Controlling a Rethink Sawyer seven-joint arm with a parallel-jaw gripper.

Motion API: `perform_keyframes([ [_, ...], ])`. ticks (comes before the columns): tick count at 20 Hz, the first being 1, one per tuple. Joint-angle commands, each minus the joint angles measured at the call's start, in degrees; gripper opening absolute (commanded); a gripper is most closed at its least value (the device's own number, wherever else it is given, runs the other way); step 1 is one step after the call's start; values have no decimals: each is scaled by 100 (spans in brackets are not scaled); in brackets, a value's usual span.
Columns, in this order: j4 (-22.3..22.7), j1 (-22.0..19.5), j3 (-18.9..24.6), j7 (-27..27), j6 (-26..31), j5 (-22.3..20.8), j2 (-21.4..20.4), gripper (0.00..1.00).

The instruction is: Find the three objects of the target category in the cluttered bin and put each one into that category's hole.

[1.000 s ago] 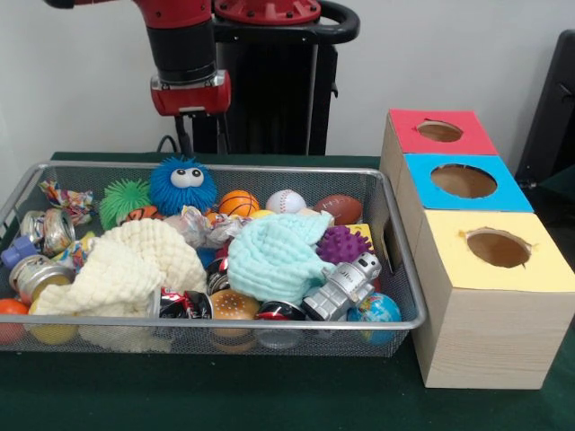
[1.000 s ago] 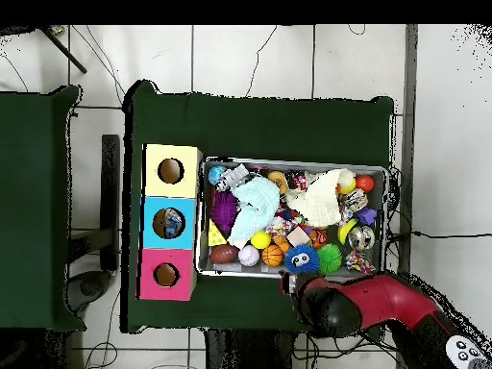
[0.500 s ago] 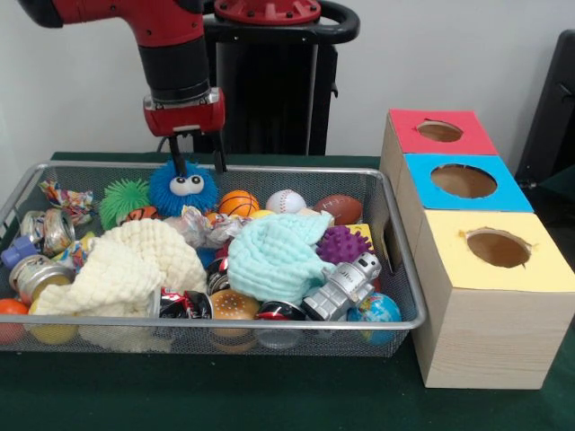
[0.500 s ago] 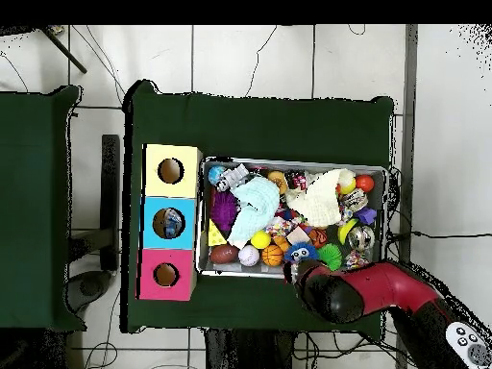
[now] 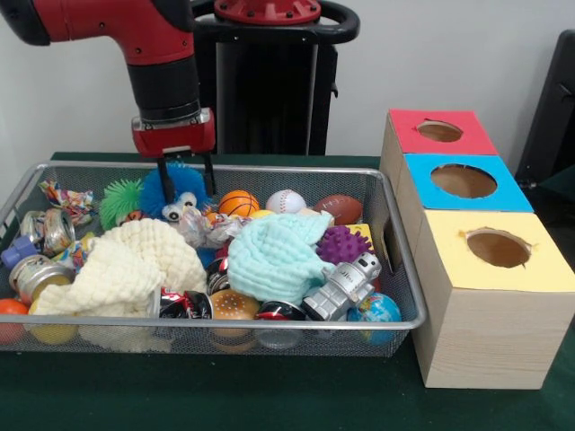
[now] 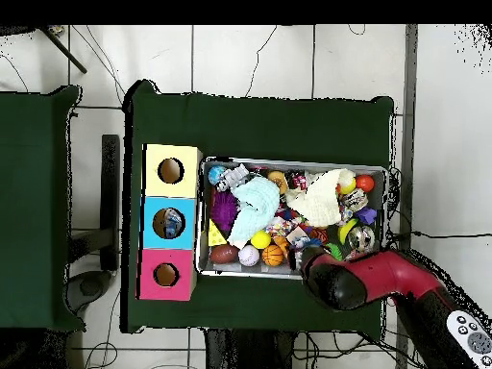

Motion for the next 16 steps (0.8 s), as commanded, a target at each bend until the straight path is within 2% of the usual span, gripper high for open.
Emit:
perform_keyframes([
  [1,-796,-132,445,-1730,-229,-440,249,100],
  [8,-813,-386,875,-1999,-127,-281,191,100],
  [16,-861,-525,1215,-1965,-58,-187,118,100],
])
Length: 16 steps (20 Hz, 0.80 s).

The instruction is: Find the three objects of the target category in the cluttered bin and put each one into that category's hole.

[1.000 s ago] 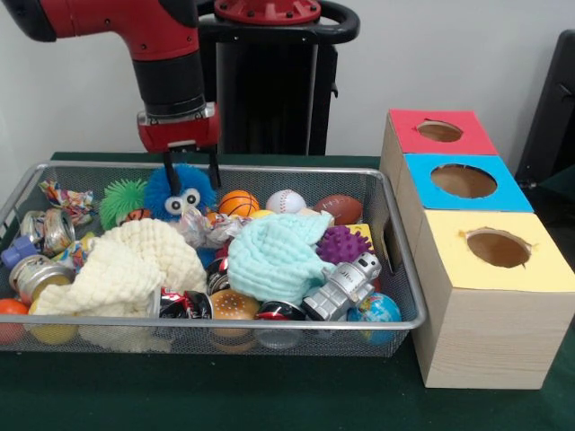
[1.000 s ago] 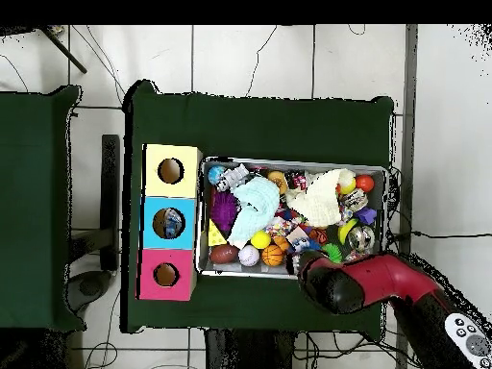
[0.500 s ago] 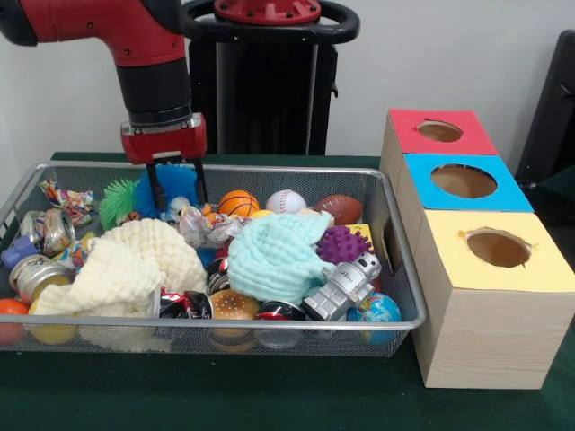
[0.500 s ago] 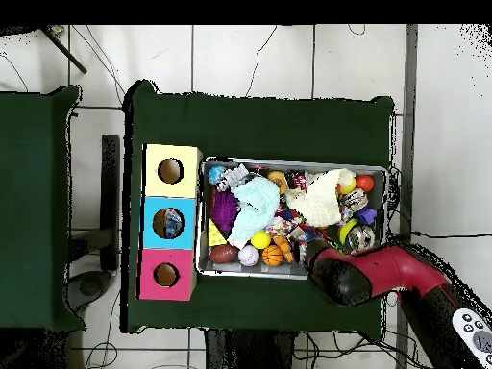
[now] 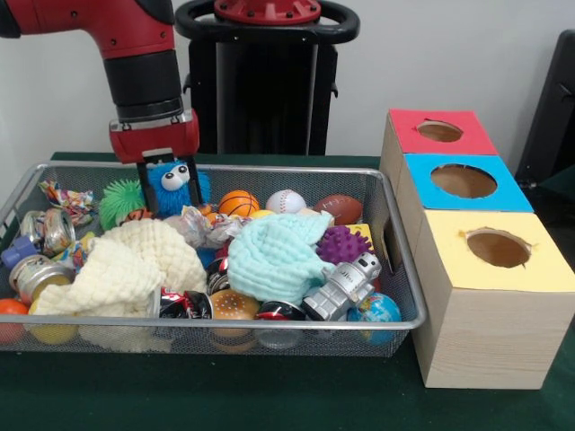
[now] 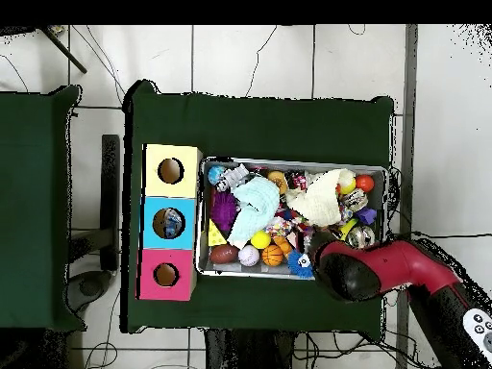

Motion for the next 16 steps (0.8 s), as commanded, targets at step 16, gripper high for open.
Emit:
perform_keyframes([
  [16,-780,-146,585,-1497,-372,-395,119,100],
])
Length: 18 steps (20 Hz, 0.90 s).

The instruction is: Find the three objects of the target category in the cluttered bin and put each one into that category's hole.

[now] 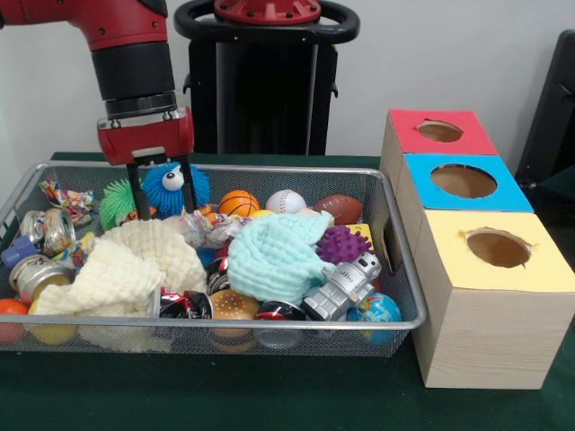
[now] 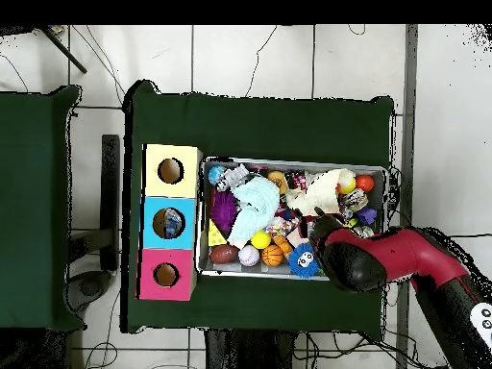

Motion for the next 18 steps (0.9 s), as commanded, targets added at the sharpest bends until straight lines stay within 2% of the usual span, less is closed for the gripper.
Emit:
perform_keyframes([
  [1,-572,-13,141,-1442,-277,-373,114,100],
  [6,-731,154,-134,-1098,-185,-370,36,100],
  [10,-975,496,-542,-589,-334,-835,-133,100],
  [18,-1117,602,-731,-599,-324,-916,-181,100],
])
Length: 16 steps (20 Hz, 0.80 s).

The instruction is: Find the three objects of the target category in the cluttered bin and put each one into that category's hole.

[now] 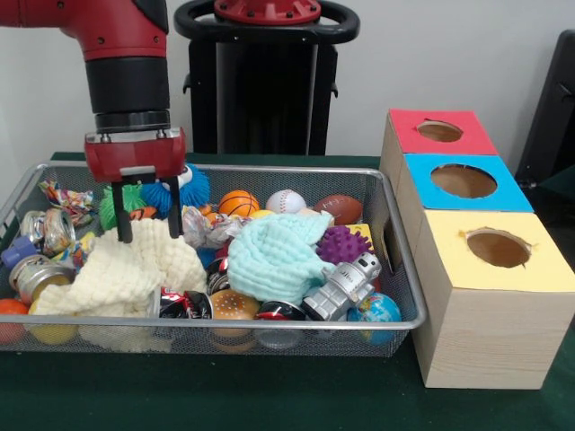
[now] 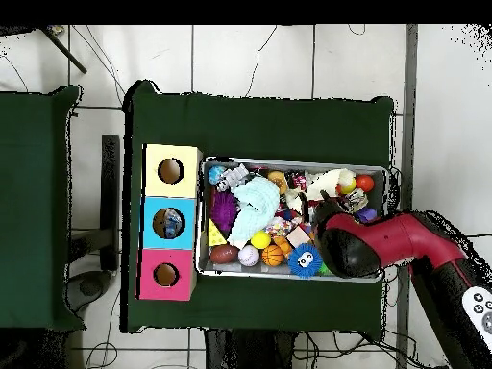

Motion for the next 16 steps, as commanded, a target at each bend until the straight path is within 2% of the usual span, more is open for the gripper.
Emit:
perform_keyframes([
  [1,-609,104,-444,-622,-134,-390,-138,100],
  [5,-646,88,-361,-809,4,-249,-215,100],
  [16,-669,100,-394,-812,-4,-239,-196,100],
])
